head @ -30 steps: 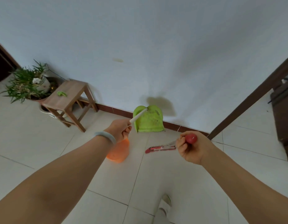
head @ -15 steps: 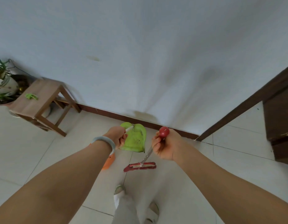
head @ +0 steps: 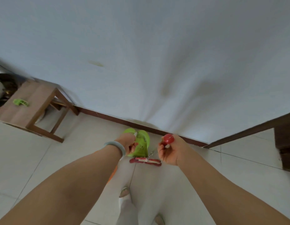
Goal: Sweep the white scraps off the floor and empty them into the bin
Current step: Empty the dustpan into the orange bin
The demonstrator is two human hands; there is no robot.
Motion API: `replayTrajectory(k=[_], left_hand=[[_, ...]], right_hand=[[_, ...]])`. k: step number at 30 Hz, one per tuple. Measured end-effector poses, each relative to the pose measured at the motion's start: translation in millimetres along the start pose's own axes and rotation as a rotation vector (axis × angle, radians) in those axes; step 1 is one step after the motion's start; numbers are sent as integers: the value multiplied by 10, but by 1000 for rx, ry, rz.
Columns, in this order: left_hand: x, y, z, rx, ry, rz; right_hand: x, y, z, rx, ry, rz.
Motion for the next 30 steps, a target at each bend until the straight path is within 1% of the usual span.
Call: replayTrajectory(k=[5,8,11,15,19,21,24,27,30], left_hand=[[-13,373,99,-15,16,19],[51,544,222,17,41,-24],[88,625,385,37,76,-14],[133,621,527,46,105,-34],[240,549,602,47,22,-108],[262,498,655,53,22,-127],[253,421,658,28,65,-132],[182,375,652,44,96,-80],[100,343,612,36,95,-79]], right_hand=[[184,171,-259,-9,-108,-26],[203,222,-373,-8,-168,-28],[219,242,-433,11,-203,-46],[277,225,-547,-2,-186,-42],[368,215,-716,-33,-142,-36],[394,216,-780,-53,-92,-29],[392,237,-807,-91,-51,-3],[396,274,-804,-125,-35,4],[403,315,-805,-133,-80,5]])
Point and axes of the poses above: each hand's wrist, its own y-axis towards the middle knuckle, its own x-axis out of the palm, z = x × y, the point moved 6 cm from there along y, towards the middle knuckle, and after that the axes turned 12 degrees about -y, right-handed, at the moved point
